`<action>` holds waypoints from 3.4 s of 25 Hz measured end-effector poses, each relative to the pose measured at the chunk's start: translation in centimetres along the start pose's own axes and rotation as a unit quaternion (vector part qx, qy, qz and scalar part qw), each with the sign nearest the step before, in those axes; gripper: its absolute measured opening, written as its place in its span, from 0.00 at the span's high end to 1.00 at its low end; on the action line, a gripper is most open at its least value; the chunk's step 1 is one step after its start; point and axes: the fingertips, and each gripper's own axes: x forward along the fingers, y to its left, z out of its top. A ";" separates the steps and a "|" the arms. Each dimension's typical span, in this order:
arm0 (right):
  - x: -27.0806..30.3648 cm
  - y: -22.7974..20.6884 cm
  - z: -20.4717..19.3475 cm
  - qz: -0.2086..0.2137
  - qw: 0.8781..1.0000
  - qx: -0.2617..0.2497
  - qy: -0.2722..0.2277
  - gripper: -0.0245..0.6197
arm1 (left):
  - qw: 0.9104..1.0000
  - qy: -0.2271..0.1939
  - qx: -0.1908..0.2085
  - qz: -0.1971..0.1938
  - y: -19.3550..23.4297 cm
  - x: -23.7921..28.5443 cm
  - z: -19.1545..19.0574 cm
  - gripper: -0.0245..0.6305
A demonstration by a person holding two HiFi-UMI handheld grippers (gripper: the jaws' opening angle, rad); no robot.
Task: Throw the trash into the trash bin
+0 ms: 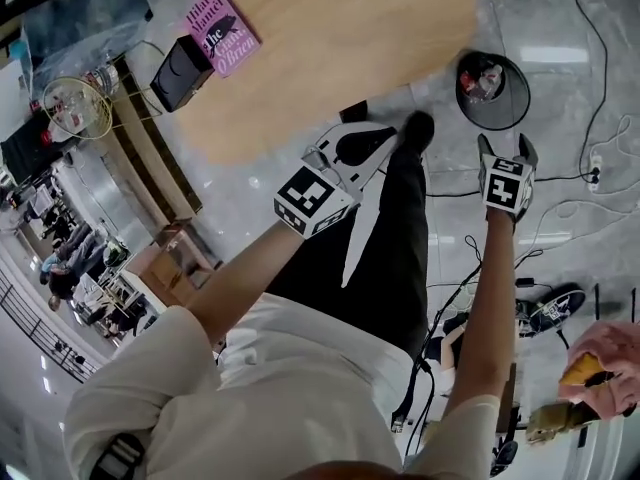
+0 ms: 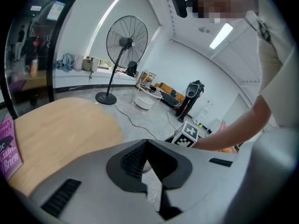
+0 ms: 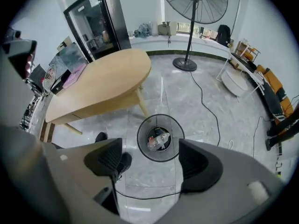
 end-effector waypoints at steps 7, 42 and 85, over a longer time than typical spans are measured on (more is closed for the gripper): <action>-8.4 -0.4 4.6 -0.012 0.999 0.008 -0.037 0.43 | 1.000 -0.027 -0.011 0.003 -1.9 -3.5 5.0 0.95; -55.8 13.0 17.4 -0.088 0.917 0.110 -0.373 0.93 | 0.973 -0.091 0.164 -0.138 -13.4 -28.9 26.1 0.95; -71.9 7.8 10.5 -0.118 0.852 0.096 -0.501 0.95 | 0.950 -0.174 0.218 -0.139 -24.6 -31.2 31.4 0.95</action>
